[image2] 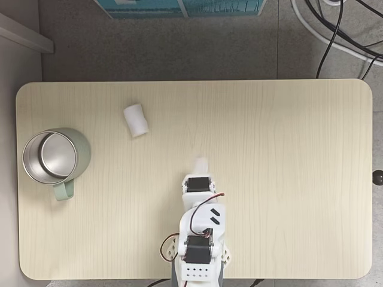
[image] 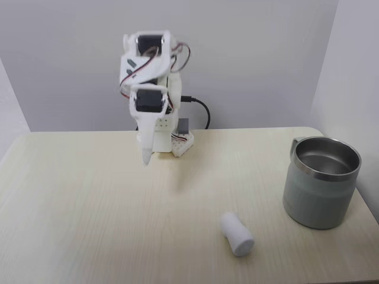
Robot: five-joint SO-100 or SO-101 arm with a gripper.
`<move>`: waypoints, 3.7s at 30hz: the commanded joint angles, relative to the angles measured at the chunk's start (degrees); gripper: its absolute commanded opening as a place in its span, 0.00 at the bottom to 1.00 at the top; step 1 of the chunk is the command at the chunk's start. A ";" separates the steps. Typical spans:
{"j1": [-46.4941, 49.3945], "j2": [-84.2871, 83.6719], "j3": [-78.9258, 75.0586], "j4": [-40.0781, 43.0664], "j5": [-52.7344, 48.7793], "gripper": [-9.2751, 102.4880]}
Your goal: Grasp a dressing and put it in the cup.
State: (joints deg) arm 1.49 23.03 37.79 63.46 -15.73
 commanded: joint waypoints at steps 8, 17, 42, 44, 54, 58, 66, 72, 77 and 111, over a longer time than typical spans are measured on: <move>0.35 45.44 46.14 19.95 -29.27 0.30; -11.25 64.69 63.02 29.88 -45.79 0.37; -28.13 106.52 88.59 33.40 -50.19 0.45; -28.65 107.84 88.59 32.61 -49.57 0.45; -30.50 111.53 87.89 26.72 -45.09 0.37; -31.11 111.53 87.28 24.08 -42.10 0.18; -31.90 111.53 86.40 23.12 -40.34 0.08; -32.08 107.84 85.69 24.35 -39.11 0.08; -32.52 98.17 83.67 26.98 -38.06 0.08; -55.55 78.05 103.45 41.40 -13.89 0.08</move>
State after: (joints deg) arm -50.98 98.44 135.35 102.74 -32.34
